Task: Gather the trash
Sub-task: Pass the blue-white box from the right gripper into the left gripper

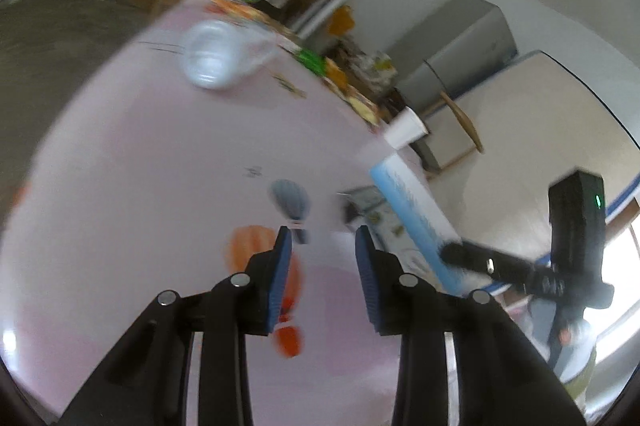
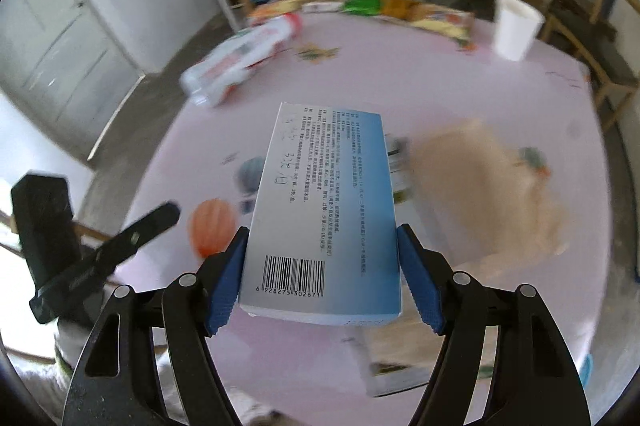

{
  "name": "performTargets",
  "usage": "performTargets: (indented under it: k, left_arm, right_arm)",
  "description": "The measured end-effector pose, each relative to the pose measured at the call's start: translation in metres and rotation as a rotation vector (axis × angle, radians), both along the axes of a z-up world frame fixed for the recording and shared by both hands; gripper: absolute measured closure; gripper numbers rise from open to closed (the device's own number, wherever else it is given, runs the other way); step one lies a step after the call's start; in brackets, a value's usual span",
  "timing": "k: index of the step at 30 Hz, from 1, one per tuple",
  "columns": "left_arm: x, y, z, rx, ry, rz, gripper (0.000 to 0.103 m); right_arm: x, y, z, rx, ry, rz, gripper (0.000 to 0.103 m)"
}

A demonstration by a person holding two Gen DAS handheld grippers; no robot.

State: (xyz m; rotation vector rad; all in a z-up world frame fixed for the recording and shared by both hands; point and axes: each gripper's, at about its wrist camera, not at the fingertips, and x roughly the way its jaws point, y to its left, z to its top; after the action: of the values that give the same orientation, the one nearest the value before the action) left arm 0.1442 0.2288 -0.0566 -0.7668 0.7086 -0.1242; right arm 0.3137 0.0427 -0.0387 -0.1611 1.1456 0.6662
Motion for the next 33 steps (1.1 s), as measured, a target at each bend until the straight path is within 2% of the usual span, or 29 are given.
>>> performTargets:
  k: [1, 2, 5, 7, 10, 14, 17, 21, 25, 28, 31, 33]
  left_arm:
    - [-0.007, 0.009, -0.001, 0.001, 0.019, 0.026, 0.057]
    - [-0.011, 0.014, -0.002, 0.001, 0.027, 0.043, 0.049]
    - [-0.024, 0.027, -0.005, 0.001, 0.049, 0.083, 0.041]
    - [-0.026, 0.027, -0.006, 0.001, 0.07, 0.07, 0.038]
    - [-0.025, 0.021, -0.004, -0.014, 0.08, 0.025, 0.033]
    - [-0.019, 0.004, -0.001, -0.004, 0.075, -0.023, 0.031]
    - [-0.017, -0.005, -0.001, -0.01, 0.08, -0.042, 0.029]
    - [-0.016, -0.01, -0.002, -0.013, 0.095, -0.047, 0.028]
    - [-0.017, -0.007, 0.003, -0.002, 0.09, -0.036, 0.026]
    - [-0.015, -0.007, 0.005, 0.01, 0.092, -0.04, 0.023]
    - [-0.009, -0.015, 0.009, 0.043, 0.09, -0.067, 0.022]
    - [-0.003, -0.026, 0.014, 0.097, 0.082, -0.096, 0.018]
  right_arm:
    - [-0.007, 0.007, -0.006, 0.023, 0.023, 0.015, 0.032]
    - [-0.014, 0.014, -0.013, 0.052, 0.055, 0.023, 0.025]
    - [-0.031, 0.024, -0.036, 0.134, 0.162, 0.023, 0.021]
    - [-0.043, 0.022, -0.036, 0.179, 0.135, 0.006, 0.021]
    - [-0.05, 0.012, -0.038, 0.247, 0.173, -0.029, 0.021]
    - [-0.056, 0.0, -0.031, 0.184, 0.062, -0.091, 0.021]
    - [-0.054, 0.003, -0.035, 0.142, 0.033, -0.088, 0.021]
    - [-0.055, 0.014, -0.051, 0.138, 0.086, -0.046, 0.02]
    - [-0.076, 0.031, -0.053, 0.224, 0.17, 0.1, 0.02]
    - [-0.088, 0.036, -0.052, 0.255, 0.185, 0.17, 0.02]
    - [-0.095, 0.023, -0.05, 0.246, 0.177, 0.159, 0.02]
    - [-0.095, 0.007, -0.047, 0.241, 0.162, 0.117, 0.02]
